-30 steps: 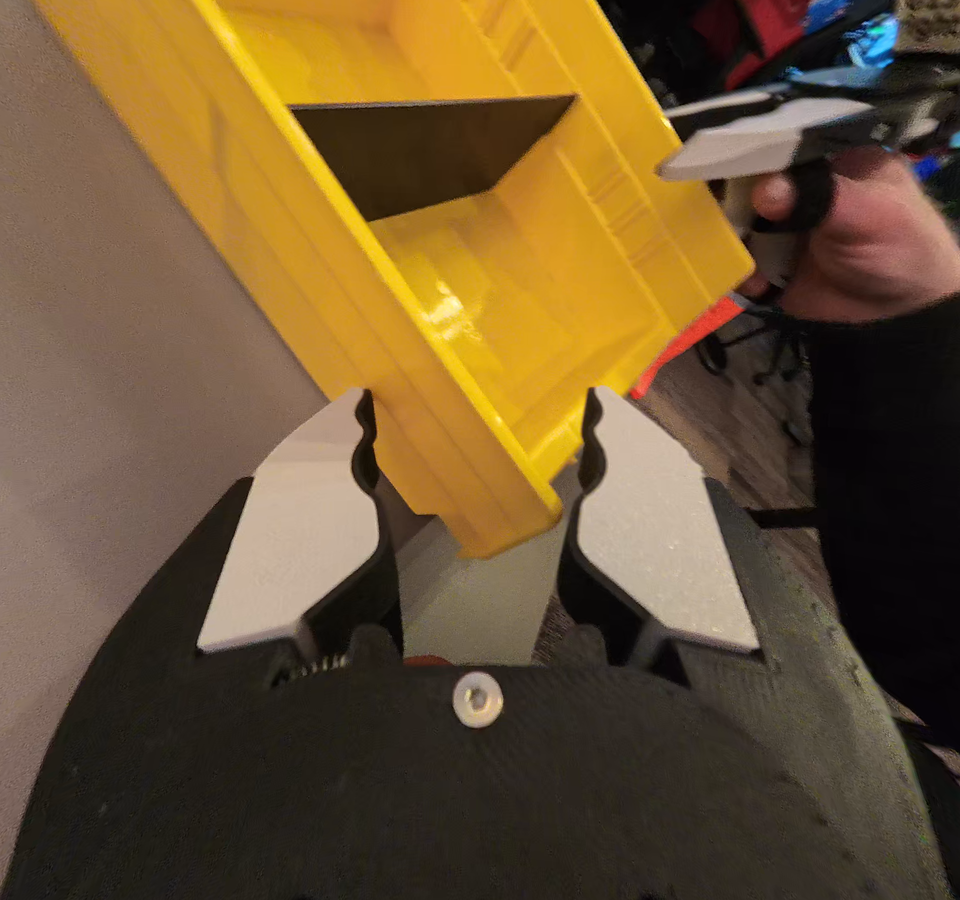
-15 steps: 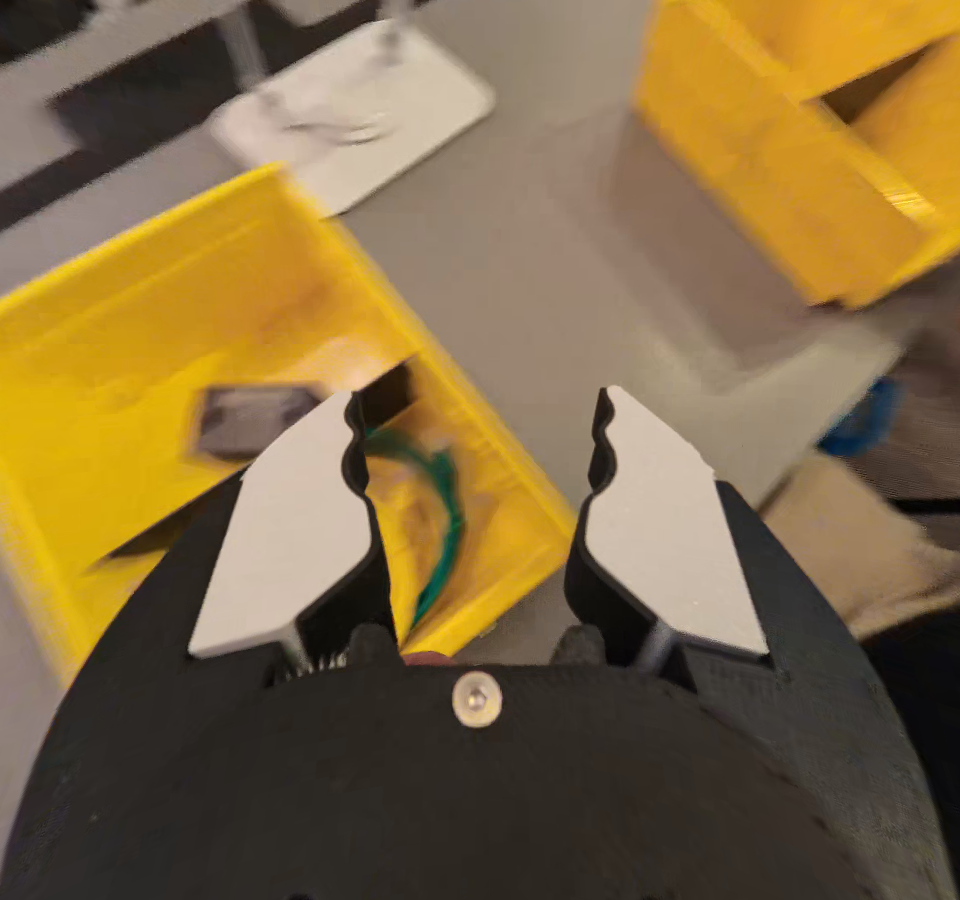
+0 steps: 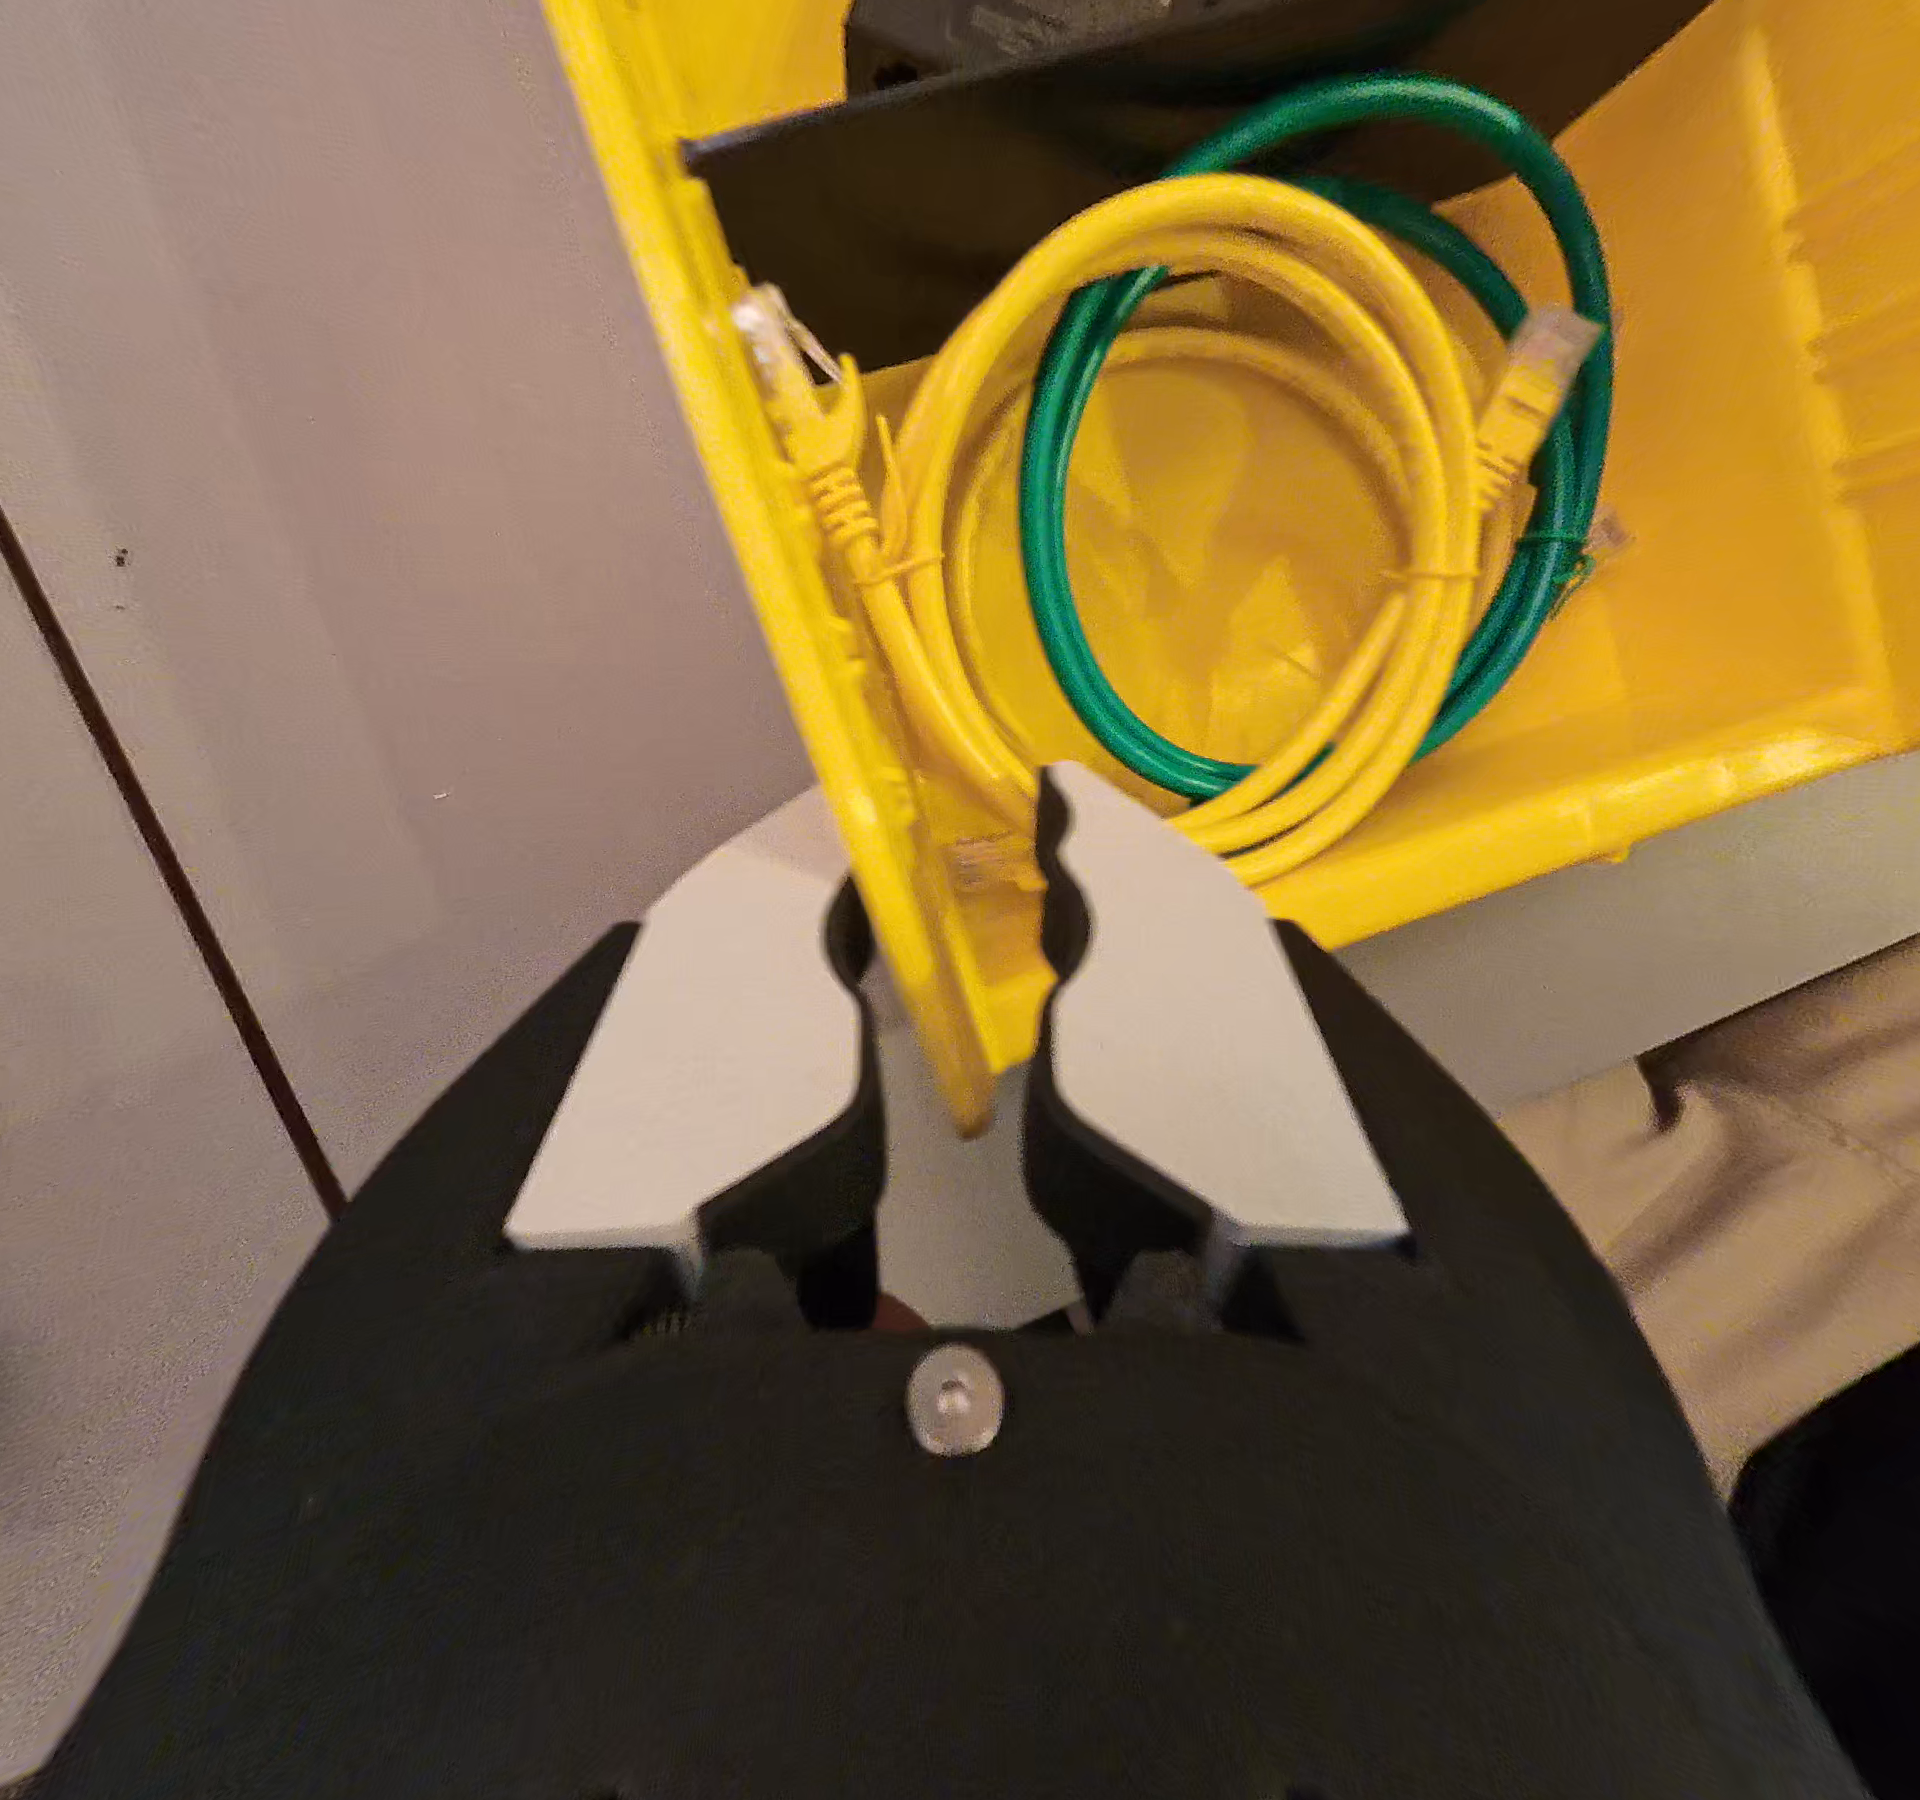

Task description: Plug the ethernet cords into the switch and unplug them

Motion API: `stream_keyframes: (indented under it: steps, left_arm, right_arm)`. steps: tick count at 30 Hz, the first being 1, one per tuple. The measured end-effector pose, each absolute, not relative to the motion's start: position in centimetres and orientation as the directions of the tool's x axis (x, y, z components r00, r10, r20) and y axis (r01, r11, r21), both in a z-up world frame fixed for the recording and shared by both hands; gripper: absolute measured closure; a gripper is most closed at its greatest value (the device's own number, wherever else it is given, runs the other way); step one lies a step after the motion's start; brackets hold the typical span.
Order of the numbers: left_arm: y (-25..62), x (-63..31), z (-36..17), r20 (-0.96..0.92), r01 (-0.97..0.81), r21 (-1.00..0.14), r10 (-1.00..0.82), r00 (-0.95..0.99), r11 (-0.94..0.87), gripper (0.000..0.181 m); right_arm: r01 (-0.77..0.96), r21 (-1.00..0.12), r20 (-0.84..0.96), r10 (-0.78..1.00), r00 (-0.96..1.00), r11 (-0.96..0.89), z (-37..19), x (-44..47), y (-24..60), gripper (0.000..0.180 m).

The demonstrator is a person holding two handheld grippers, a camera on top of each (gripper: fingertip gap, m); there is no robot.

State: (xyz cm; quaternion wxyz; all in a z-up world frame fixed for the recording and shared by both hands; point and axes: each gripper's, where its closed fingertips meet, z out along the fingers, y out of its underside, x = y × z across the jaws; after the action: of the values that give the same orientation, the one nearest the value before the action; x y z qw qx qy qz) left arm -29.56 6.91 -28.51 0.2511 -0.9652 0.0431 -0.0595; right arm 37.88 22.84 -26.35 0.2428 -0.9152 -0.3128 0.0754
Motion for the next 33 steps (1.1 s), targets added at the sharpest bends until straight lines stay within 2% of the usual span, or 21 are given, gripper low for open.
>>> stream_keyframes:
  steps: [4,22,27,29,31,33]
  left_arm:
    - [7.0,-31.6,-28.6,0.085,-0.011,-0.522,-0.064,0.994,-0.853,0.176]
    - [0.4,-39.4,-28.6,0.119,0.306,-0.595,0.295,0.948,-0.743,0.177]
    - [0.3,-39.9,-28.6,0.101,0.311,-0.61,0.318,0.943,-0.729,0.177]
    - [0.4,-39.9,-28.5,0.137,0.331,-0.617,0.316,0.939,-0.714,0.176]
    - [0.3,-40.1,-28.1,0.144,0.333,-0.632,0.317,0.938,-0.7,0.155]
    - [0.0,-40.6,-27.0,0.121,0.325,-0.667,0.333,0.935,-0.671,0.135]
  right_arm:
    - [0.553,-0.466,0.028,0.613,0.789,-0.691,-26.4,38.0,23.4,0.169]
    - [0.656,-0.393,0.043,0.699,0.714,-0.645,-26.6,41.7,26.5,0.17]
    - [0.696,-0.381,0.08,0.728,0.68,-0.609,-26.6,42.3,27.0,0.169]
    - [0.705,-0.378,0.086,0.735,0.672,-0.6,-26.6,42.3,27.0,0.169]
    - [0.693,-0.388,0.078,0.727,0.682,-0.608,-26.5,42.3,27.0,0.164]
    - [0.674,-0.413,0.084,0.712,0.698,-0.612,-26.0,42.2,26.9,0.143]
